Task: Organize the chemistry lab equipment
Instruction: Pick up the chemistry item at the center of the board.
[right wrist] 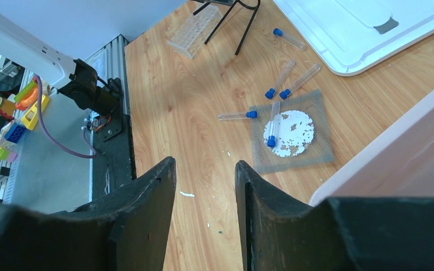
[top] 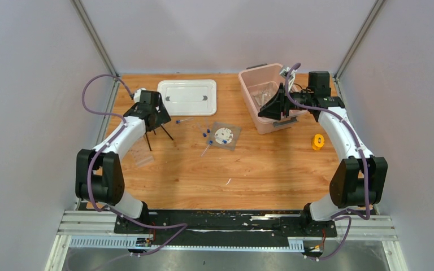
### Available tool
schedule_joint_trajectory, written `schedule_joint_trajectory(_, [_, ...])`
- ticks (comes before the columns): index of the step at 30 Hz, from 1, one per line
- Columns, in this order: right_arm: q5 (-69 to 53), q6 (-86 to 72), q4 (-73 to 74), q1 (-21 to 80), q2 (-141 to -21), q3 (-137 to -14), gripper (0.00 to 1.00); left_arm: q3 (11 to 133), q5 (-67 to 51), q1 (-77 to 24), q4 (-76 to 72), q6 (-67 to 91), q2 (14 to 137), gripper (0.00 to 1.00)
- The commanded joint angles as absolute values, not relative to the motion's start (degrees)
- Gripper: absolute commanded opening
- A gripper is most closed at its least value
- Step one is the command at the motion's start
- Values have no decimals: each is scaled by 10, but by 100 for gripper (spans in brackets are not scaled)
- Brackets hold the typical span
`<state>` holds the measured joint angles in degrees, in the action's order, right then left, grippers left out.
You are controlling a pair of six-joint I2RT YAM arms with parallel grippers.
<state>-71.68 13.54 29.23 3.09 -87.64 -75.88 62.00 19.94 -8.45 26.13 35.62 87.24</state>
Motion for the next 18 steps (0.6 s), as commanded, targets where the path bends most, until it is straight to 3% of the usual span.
schedule_joint_trajectory(1, [-740, 139, 273, 33, -865, -757, 44, 646, 214, -77, 262, 366, 883, 99])
schedule_joint_trajectory(18, [-740, 140, 276, 35, -871, -756, 44, 638, 200, -65, 247, 361, 899, 84])
